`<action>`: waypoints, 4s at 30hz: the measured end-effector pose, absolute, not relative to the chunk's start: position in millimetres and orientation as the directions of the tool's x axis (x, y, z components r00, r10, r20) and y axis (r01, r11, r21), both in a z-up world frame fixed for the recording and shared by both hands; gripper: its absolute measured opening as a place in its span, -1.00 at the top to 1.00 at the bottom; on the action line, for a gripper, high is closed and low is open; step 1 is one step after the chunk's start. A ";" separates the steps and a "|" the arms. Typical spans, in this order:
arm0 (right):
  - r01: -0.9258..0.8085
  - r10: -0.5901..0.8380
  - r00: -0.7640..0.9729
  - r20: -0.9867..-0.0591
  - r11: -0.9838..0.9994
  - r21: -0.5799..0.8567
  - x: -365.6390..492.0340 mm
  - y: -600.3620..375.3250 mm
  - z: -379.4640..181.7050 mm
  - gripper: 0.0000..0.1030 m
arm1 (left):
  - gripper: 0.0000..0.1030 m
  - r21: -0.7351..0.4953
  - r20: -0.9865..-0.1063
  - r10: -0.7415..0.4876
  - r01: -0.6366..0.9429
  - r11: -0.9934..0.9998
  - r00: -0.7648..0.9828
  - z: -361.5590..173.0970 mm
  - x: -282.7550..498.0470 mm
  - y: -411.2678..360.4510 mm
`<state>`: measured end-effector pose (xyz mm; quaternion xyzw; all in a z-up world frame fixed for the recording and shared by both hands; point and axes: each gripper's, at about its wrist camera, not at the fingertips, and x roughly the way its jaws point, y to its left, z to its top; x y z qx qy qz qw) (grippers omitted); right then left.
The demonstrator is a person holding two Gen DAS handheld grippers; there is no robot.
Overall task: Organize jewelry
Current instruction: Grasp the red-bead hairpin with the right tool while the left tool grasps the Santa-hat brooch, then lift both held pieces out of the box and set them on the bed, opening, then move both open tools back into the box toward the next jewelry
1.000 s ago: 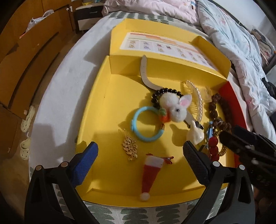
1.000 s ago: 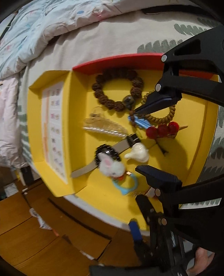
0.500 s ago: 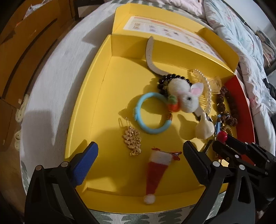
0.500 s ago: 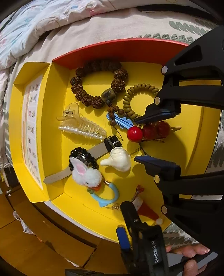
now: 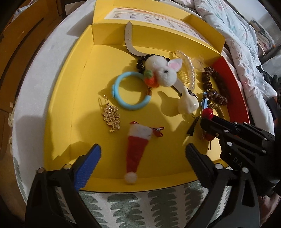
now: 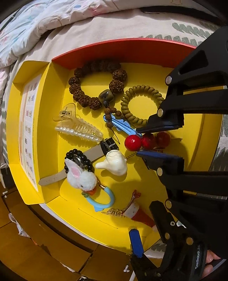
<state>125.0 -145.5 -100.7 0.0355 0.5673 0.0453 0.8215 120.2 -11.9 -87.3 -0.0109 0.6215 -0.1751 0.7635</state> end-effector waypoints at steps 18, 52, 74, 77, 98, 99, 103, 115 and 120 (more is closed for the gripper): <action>-0.028 0.101 0.342 -0.934 0.995 0.097 126.6 -146.8 -105.6 0.59 | 0.33 -0.279 -0.942 -0.314 0.242 0.929 0.120 -93.7 126.1 -9.6; -0.028 0.220 0.468 -0.856 0.972 0.235 97.2 -168.4 -30.4 0.59 | 0.65 -0.330 -0.876 -0.396 0.255 0.909 0.276 -35.0 114.2 1.9; 0.183 0.100 0.469 -0.878 0.961 0.207 -25.6 -263.2 -26.8 0.59 | 0.65 -0.317 -0.861 -0.402 0.290 0.903 0.311 -6.3 8.6 45.6; 0.194 0.096 0.434 -0.896 0.961 0.197 -32.7 -265.7 -41.0 0.59 | 0.65 -0.302 -0.881 -0.381 0.288 0.909 0.279 -22.7 2.3 44.4; 0.104 0.147 0.304 -0.941 0.977 0.186 -21.8 -214.3 -99.4 0.53 | 0.64 -0.267 -0.943 -0.312 0.301 0.915 0.112 -90.2 14.8 6.3; 0.105 0.135 0.300 -0.944 0.979 0.173 -20.1 -212.9 -100.7 0.52 | 0.59 -0.263 -0.945 -0.308 0.300 0.917 0.113 -90.2 14.2 6.1; 0.105 0.117 0.302 -0.946 0.982 0.155 -19.9 -213.4 -98.0 0.44 | 0.03 -0.255 -0.945 -0.303 0.300 0.919 0.123 -86.1 13.0 5.2; 0.063 0.189 0.508 -0.840 0.965 0.255 -6.9 -206.1 -34.9 -0.15 | -0.21 -0.317 -0.874 -0.397 0.290 0.903 0.280 -24.2 25.2 22.6; 0.055 0.198 0.503 -0.841 0.964 0.260 19.8 -193.3 -39.9 -0.15 | -0.23 -0.327 -0.857 -0.402 0.260 0.908 0.322 -11.5 51.6 24.0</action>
